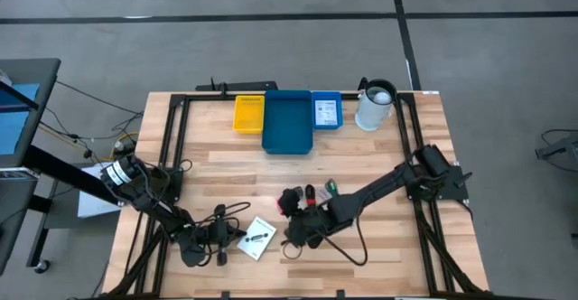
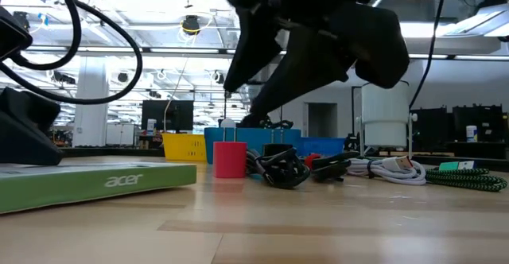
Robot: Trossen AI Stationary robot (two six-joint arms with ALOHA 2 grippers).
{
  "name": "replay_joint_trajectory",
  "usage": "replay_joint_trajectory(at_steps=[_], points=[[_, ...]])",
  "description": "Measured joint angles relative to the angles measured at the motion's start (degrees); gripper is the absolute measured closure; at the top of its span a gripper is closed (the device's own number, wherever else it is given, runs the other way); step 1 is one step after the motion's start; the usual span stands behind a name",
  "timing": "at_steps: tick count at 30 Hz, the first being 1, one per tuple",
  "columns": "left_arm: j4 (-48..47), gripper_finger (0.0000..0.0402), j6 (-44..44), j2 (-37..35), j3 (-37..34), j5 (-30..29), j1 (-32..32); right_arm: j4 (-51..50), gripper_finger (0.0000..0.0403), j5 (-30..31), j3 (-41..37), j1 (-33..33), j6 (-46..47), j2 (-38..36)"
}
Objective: Pick and place items into bin
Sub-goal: Put the white card reader box into the blue bin
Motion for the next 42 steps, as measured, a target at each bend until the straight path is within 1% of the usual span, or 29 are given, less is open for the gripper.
replay_joint_trajectory(at_steps=[3,7,9,12,19,26,31,37,42], points=[[0.02,0.0401,-0.84,0.02,-0.02,-0.21,0.08,0.67,0.0170,4.00,0.00,1.06,0.75,0.02],[0.01,0.0401,-2.07,0.04,-0.02,-0.41,0.08,2.65,0.0170,4.97,0.00,2.50,3.84,0.04],[0.04,0.0401,-2.64,0.04,-0.02,-0.43,0.08,5.36,0.0170,6.12,0.04,3.37,6.07,1.11],[0.02,0.0401,-3.19,0.04,-0.02,-0.54,0.08,6.72,0.0170,7.95,-0.15,4.69,8.74,2.45],[-0.16,0.0401,-3.96,0.04,-0.02,-0.78,0.07,11.20,0.0170,11.86,-0.07,7.31,9.05,6.68],[-0.26,0.0401,-4.03,0.04,-0.02,-0.80,0.08,13.52,0.0170,13.09,0.28,8.26,8.77,9.61],[-1.04,0.0401,-4.68,0.04,-0.02,-1.48,0.08,14.38,0.0170,13.27,0.52,8.00,7.82,9.60],[-1.59,0.0401,-4.96,0.04,-0.02,-2.16,0.08,15.67,0.0170,13.19,0.50,7.43,4.55,9.57],[-1.64,0.0401,-5.08,0.04,-0.02,-2.23,0.07,16.22,0.0170,12.96,0.50,6.89,4.38,9.57]])
